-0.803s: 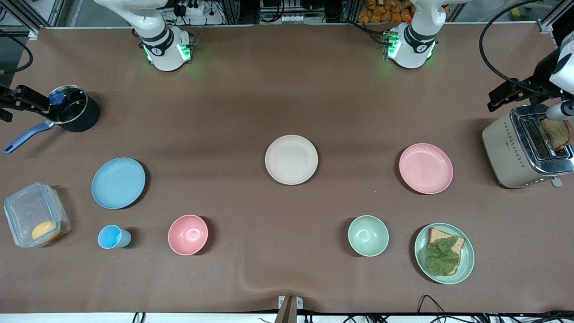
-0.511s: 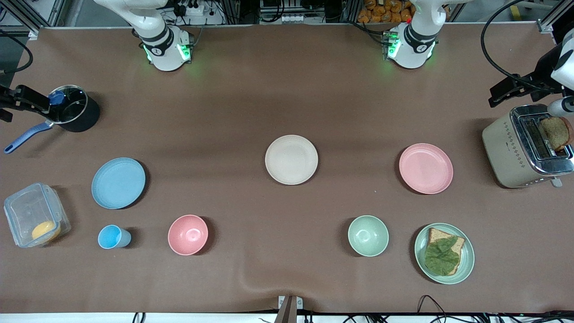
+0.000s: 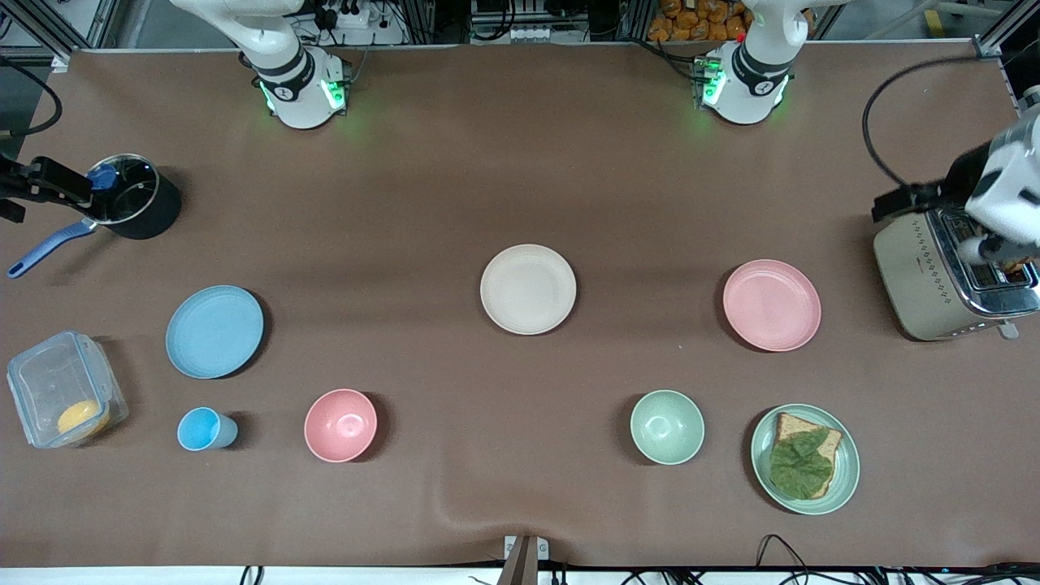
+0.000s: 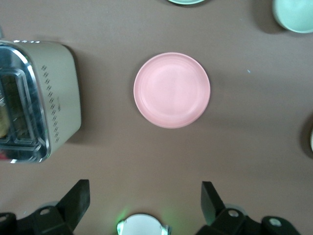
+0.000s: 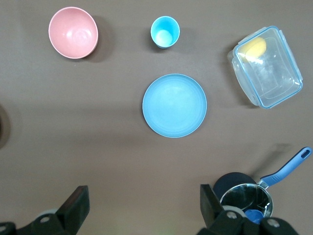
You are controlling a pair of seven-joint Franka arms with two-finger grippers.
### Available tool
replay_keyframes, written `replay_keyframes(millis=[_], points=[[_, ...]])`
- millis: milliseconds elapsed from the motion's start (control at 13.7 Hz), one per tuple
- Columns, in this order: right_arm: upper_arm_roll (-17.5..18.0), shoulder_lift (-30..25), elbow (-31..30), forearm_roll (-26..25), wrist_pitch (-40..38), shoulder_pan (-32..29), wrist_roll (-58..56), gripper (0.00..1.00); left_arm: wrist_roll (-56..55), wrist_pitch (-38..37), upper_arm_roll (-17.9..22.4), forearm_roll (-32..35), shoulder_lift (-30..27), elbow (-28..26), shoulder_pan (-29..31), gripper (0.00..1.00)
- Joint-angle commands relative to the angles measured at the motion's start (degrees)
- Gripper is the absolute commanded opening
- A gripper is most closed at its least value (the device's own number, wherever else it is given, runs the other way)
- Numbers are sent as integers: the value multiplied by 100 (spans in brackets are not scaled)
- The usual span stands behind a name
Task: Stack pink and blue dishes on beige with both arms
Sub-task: 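Move the left gripper to the pink plate while the right gripper reaches the blue plate, then grasp the pink plate with the left gripper while the right gripper grasps the blue plate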
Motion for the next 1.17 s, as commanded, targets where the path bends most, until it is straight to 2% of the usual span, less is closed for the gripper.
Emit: replay_keyframes(millis=[0,146,292,438,730,949,1095], points=[[8,324,-23,19,-68,-64,22,100,86,1124,-26,227,-28,-1094,56,100],[-18,475,-23,45,-174,-257,22,100,86,2231,-26,491,15,-1876,64,100],[-18,939,-49,72,-174,-564,-30,100,95,2858,-35,518,435,-2187,326,100],[-9,1492,-93,98,262,-864,-345,100,104,3158,-44,510,1024,-2179,425,100],[-9,2407,-760,151,1932,-1268,-706,100,121,3703,-53,457,1895,-2144,662,100],[-1,2970,-910,212,2733,-1278,-742,100,121,3923,-53,457,2195,-2100,671,100],[8,3112,-1103,212,3182,-1269,-751,100,121,3924,-53,457,2239,-2091,662,99]])
